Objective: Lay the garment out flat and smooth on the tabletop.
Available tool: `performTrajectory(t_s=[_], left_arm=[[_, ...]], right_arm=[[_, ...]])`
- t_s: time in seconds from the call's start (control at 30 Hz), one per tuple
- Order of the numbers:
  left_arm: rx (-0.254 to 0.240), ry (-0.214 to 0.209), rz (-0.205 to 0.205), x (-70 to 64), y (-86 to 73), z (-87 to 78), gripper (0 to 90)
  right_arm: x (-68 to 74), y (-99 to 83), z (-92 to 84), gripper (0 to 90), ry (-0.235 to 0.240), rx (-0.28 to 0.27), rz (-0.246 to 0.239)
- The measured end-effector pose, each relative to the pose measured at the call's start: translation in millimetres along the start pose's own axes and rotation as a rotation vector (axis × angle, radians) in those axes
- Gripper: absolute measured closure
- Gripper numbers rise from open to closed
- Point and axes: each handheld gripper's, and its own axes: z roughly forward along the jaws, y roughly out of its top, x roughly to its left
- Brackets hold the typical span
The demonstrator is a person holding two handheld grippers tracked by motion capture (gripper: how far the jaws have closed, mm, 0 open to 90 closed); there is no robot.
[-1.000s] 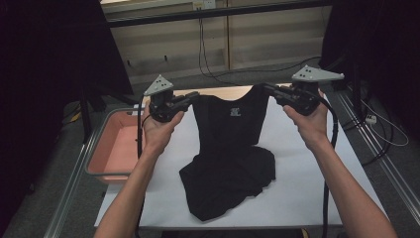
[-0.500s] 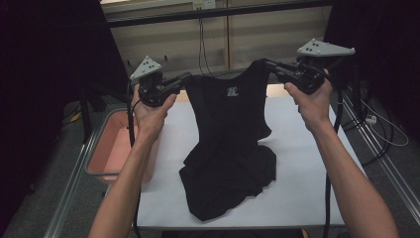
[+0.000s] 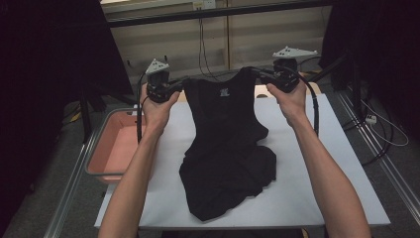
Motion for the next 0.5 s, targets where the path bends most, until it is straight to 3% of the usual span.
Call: performTrajectory(t_s=[0.13,0.17,0.2,0.23,0.27,0.3,0.33,0.37,0.5], left_arm=[[0.040,0.024,-0.031,9.2,-11.1,14.2,86.4],[0.040,0.024,-0.031,9.2,-11.1,14.2,85.7],[0.046,0.035,-0.049,12.0,-14.6,17.5,83.0],[0.052,0.045,-0.060,12.6,-15.9,18.3,76.1],[0.052,0.045,-0.060,12.6,-15.9,18.3,67.3],[0.057,0.069,-0.080,13.6,-20.4,19.0,60.4],[0.057,0.069,-0.080,13.6,-20.4,19.0,55.8],[0.074,0.067,-0.084,13.5,-24.5,19.2,51.7],[0.100,0.068,-0.074,9.1,-35.9,16.4,42.8]], right_arm=[[-4.5,-11.0,18.8,84.3,-0.018,0.048,0.012],[-4.9,-13.4,22.6,81.3,-0.020,0.054,0.007],[-5.0,-14.8,24.9,72.5,-0.025,0.058,0.004],[-4.6,-16.8,28.5,60.6,-0.054,0.061,0.008],[-4.6,-16.8,28.5,60.6,-0.054,0.061,0.008],[-4.5,-19.2,30.9,52.4,-0.074,0.063,0.015],[-4.5,-19.2,30.9,52.4,-0.074,0.063,0.015],[-3.5,-22.6,31.2,45.0,-0.076,0.065,0.021],[0.4,-31.1,24.8,43.0,-0.074,0.074,0.012]])
